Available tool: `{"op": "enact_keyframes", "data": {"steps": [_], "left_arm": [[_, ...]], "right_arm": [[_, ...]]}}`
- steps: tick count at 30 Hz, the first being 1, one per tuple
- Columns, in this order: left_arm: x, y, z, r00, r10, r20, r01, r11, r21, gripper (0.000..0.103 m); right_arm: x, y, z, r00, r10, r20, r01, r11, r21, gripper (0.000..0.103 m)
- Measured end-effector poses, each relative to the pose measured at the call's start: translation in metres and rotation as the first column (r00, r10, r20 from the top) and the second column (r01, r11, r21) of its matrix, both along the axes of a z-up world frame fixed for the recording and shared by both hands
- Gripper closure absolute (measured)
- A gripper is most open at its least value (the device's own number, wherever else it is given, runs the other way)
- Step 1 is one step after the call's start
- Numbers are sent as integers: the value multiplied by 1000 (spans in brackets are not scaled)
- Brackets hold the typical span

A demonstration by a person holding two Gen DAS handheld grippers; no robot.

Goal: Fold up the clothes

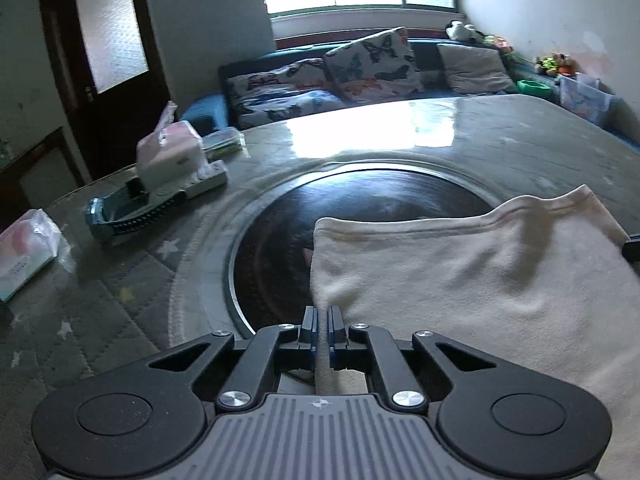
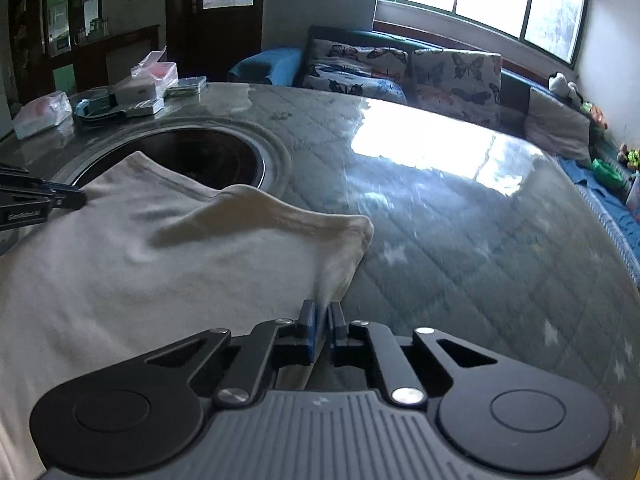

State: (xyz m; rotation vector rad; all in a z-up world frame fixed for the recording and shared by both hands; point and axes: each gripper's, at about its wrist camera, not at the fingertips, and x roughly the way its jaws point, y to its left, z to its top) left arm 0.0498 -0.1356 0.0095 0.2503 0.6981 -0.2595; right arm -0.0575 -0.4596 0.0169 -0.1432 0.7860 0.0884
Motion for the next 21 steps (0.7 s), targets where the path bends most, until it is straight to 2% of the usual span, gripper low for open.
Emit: {"op": "enact_keyframes", "data": {"steps": [10, 12, 15, 19, 21], "left_arm": [[31, 16, 1, 995, 98, -9, -98, 995, -4, 97], [33, 19, 1, 994, 104, -18, -104, 994, -14, 94], [31, 26, 5, 994, 101, -37, -102, 994, -37, 89], [14, 35, 13, 995, 91, -37, -93, 994, -63, 89], [-1, 40, 17, 996, 77, -38, -79, 994, -79, 87]], "right_arm": [[66, 22, -5, 999, 30, 18, -29, 997, -69, 98], [72, 23, -5, 999, 33, 17, -31, 998, -63, 98], [72, 25, -2, 998, 56, 9, -56, 997, -62, 96], [53, 28, 6, 995, 94, 18, -93, 994, -57, 94], [40, 32, 10, 993, 120, 16, -119, 992, -41, 87]]}}
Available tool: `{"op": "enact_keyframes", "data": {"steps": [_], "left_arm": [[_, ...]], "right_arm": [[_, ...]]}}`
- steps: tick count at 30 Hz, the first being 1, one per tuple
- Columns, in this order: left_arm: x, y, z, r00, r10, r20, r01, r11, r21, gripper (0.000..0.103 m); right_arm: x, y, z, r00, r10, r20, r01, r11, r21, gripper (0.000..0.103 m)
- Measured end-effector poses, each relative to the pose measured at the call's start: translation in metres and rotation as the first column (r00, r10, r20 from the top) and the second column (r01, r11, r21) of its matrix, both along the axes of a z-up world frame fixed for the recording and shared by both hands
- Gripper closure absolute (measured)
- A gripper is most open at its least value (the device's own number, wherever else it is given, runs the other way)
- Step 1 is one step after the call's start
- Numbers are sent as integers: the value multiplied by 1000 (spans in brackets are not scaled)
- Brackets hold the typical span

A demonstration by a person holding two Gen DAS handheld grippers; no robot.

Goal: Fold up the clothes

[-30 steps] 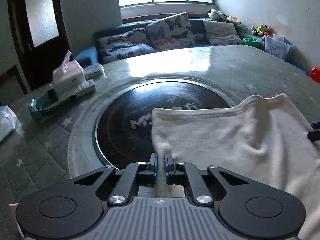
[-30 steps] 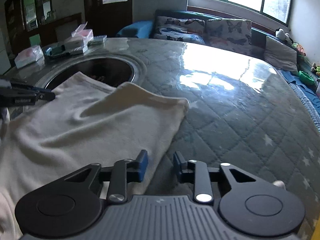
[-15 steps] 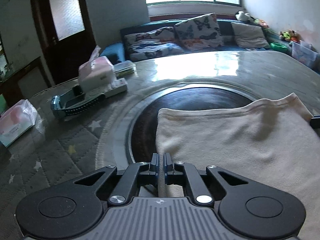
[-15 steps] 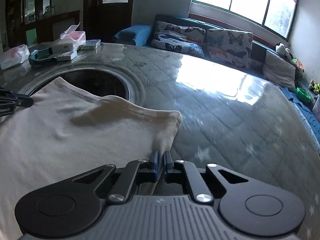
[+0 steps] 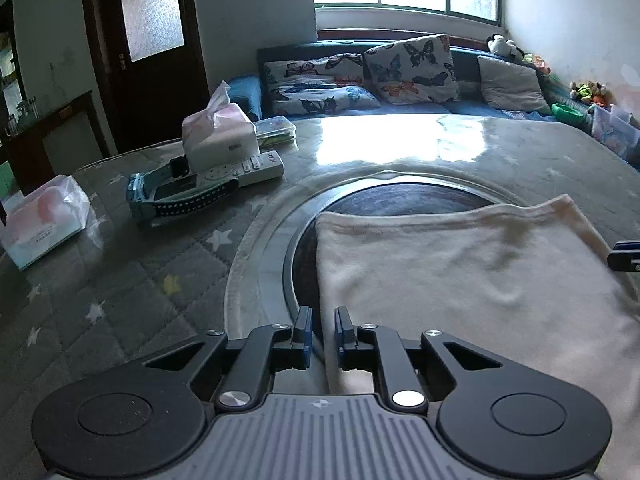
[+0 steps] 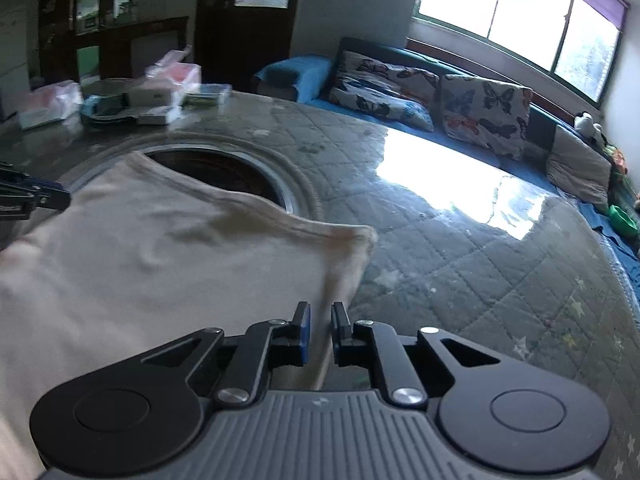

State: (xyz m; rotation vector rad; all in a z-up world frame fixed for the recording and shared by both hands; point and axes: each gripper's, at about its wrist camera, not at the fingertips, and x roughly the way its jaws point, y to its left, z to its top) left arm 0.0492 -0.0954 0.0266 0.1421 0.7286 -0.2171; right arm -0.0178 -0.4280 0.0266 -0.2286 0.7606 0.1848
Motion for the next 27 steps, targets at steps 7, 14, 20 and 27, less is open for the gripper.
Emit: {"op": "enact_keyframes", "data": {"steps": [7, 14, 20, 27], "left_arm": [[-72, 22, 8, 997, -62, 41, 64, 997, -42, 76], [-112, 53, -2, 998, -23, 51, 26, 997, -71, 61], [-113, 75, -14, 997, 66, 45, -63, 996, -69, 60], [-109, 107, -15, 964, 260, 64, -259, 966, -24, 59]], "right_arm": [[-58, 32, 7, 989, 151, 5, -151, 988, 41, 56], [-82, 48, -11, 979, 203, 15, -204, 975, 90, 39], [-82, 40, -18, 986, 165, 22, -166, 978, 128, 22], [-80, 31, -28, 986, 160, 52, -166, 974, 152, 8]]}}
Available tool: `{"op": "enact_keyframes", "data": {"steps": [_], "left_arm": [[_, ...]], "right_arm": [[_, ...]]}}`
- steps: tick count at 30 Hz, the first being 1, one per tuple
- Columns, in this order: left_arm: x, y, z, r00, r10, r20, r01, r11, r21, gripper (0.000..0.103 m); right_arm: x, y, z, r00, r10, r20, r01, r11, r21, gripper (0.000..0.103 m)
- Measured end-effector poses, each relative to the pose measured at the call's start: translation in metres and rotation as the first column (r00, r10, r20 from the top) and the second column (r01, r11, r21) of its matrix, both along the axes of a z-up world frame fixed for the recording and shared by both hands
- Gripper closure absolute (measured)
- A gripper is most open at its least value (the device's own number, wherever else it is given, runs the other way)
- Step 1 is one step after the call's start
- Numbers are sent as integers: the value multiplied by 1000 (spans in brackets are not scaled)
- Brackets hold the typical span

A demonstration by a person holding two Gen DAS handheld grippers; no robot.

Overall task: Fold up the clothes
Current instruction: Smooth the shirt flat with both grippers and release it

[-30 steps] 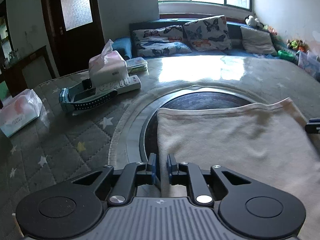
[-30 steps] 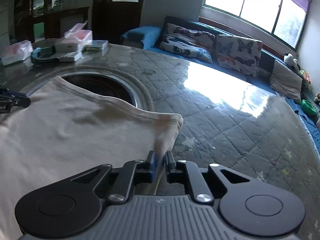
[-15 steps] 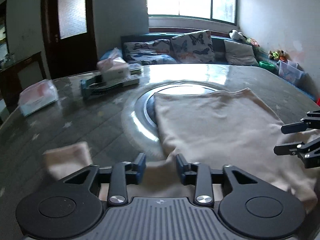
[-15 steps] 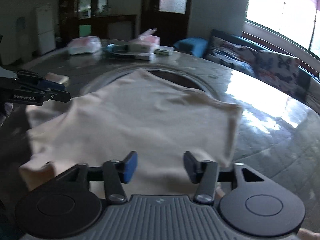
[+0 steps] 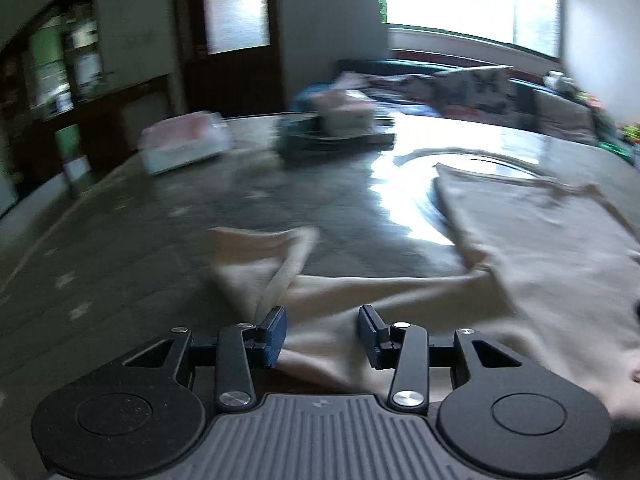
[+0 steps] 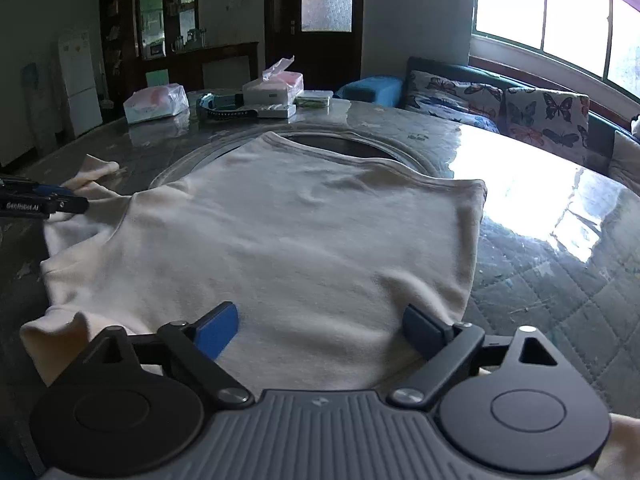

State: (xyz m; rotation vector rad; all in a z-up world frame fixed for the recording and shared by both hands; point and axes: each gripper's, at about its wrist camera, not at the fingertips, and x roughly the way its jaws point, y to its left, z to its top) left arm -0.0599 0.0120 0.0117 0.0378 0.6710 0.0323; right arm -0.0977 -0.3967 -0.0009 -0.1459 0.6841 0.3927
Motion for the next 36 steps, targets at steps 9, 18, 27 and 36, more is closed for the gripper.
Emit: {"op": "enact_keyframes", "data": {"steps": [9, 18, 27, 36], "left_arm": [[3, 36, -3, 989, 146, 14, -146, 989, 24, 27], [0, 12, 10, 999, 36, 26, -36, 999, -4, 0], [12, -65, 16, 986, -163, 37, 162, 986, 40, 0], [26, -66, -1, 988, -152, -6, 151, 982, 111, 0]], "right_arm": [[2, 0, -4, 1000, 5, -1, -5, 1000, 7, 0], [2, -1, -4, 1000, 6, -3, -6, 1000, 13, 0], [2, -1, -4, 1000, 5, -3, -5, 1000, 14, 0], [2, -1, -4, 1000, 5, -3, -5, 1000, 14, 0]]}}
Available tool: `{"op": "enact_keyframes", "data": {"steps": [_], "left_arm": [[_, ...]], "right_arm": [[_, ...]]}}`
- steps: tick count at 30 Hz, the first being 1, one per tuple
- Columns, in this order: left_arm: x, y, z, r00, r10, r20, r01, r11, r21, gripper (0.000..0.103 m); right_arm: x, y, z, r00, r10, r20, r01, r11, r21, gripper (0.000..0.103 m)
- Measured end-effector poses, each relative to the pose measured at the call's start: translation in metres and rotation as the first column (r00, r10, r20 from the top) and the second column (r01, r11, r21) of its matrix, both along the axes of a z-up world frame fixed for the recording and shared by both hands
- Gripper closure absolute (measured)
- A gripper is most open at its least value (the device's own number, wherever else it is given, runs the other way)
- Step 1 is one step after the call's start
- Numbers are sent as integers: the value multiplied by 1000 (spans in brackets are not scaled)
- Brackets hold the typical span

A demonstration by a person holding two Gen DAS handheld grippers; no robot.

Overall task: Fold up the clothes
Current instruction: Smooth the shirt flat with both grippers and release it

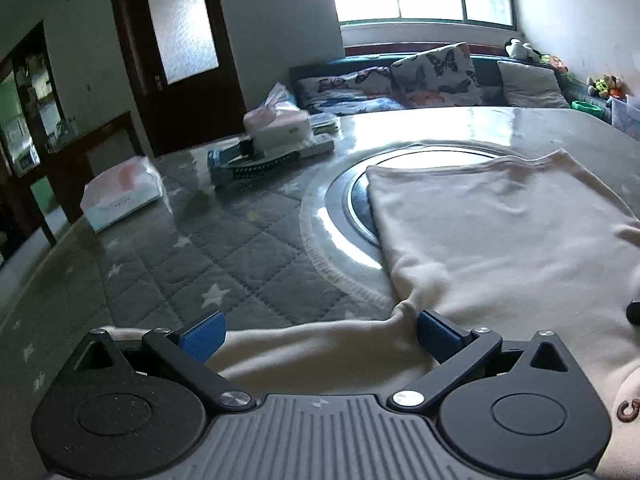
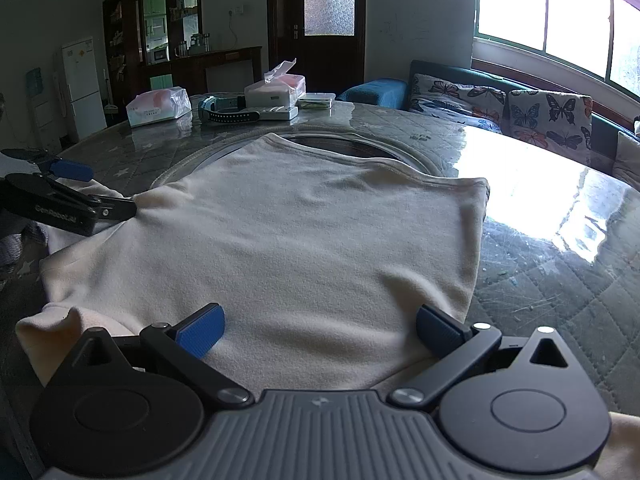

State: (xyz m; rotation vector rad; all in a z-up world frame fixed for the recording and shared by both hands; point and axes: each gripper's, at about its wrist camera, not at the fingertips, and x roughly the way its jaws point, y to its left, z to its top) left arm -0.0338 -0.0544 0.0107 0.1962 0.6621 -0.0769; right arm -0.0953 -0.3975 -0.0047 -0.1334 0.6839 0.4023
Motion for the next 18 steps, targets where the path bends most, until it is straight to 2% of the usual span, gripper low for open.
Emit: {"op": "enact_keyframes", "data": {"steps": [2, 8, 15, 18], "left_arm": [[-7, 9, 4, 1000, 6, -3, -6, 1000, -24, 0], [-48, 31, 5, 1000, -2, 30, 2, 1000, 13, 0], [-38, 78, -3, 985, 171, -25, -171, 985, -24, 0], [-29, 91, -4, 980, 196, -11, -196, 980, -18, 0]], "right_arm": [[0, 0, 0, 1000, 0, 0, 0, 1000, 0, 0], [0, 0, 0, 1000, 0, 0, 0, 1000, 0, 0], [0, 0, 0, 1000, 0, -1, 0, 1000, 1, 0], [1, 0, 0, 1000, 0, -1, 0, 1000, 1, 0]]}}
